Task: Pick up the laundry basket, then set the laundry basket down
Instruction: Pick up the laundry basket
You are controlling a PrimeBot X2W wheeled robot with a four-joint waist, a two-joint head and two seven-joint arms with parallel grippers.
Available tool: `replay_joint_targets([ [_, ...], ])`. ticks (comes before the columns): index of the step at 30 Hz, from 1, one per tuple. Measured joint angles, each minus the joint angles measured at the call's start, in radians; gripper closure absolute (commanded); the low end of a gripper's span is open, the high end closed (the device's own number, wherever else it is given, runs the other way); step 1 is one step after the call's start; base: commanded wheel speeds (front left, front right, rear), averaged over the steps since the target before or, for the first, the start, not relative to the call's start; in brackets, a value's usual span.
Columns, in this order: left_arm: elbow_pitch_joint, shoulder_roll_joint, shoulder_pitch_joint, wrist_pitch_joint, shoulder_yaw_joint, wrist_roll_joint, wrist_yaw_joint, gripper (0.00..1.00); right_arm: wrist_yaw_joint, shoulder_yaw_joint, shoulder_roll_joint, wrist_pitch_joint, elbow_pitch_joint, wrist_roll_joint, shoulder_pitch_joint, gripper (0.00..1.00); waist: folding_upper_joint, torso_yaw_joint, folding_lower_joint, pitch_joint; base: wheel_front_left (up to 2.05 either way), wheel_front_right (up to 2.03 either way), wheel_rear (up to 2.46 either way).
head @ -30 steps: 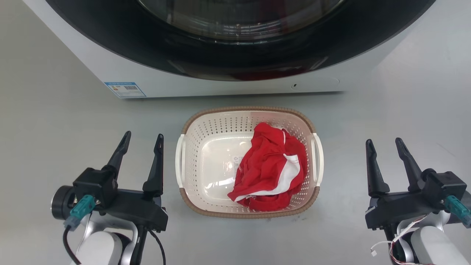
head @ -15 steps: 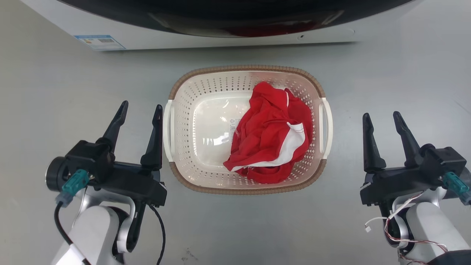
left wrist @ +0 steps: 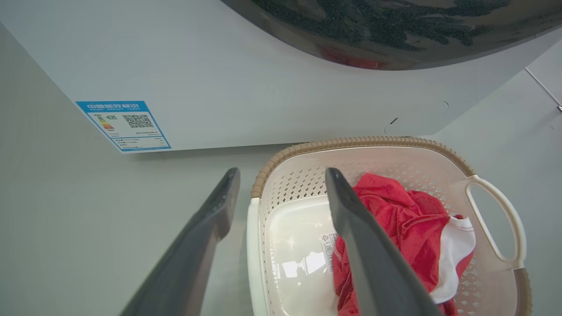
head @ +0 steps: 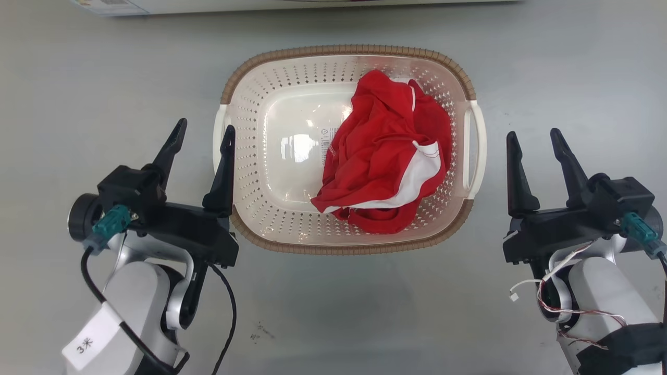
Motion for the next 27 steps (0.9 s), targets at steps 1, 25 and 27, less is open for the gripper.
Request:
replay_joint_targets([
  [1, 0.014, -0.002, -0.009, 0.002, 0.0, -0.001, -0.007, 0.0, 0.004, 0.001, 0.003, 0.0, 0.006, 0.0, -0.007, 0.0, 0.0001, 0.0, 0.0, 0.008, 0.0, 0.0, 0.0],
  [25, 0.414, -0.018, -0.233, 0.097, -0.001, -0.061, -0.105, 0.0, 0.065, 0.089, 0.093, 0.054, 0.367, -0.025, -0.256, 0.0, 0.0, -0.026, 0.0, 0.072, 0.0, 0.0, 0.0],
  [27, 0.448, -0.022, -0.249, 0.11, -0.004, -0.062, -0.11, 0.0, 0.068, 0.092, 0.102, 0.059, 0.395, -0.025, -0.273, 0.0, 0.0, -0.029, 0.0, 0.076, 0.0, 0.0, 0.0],
])
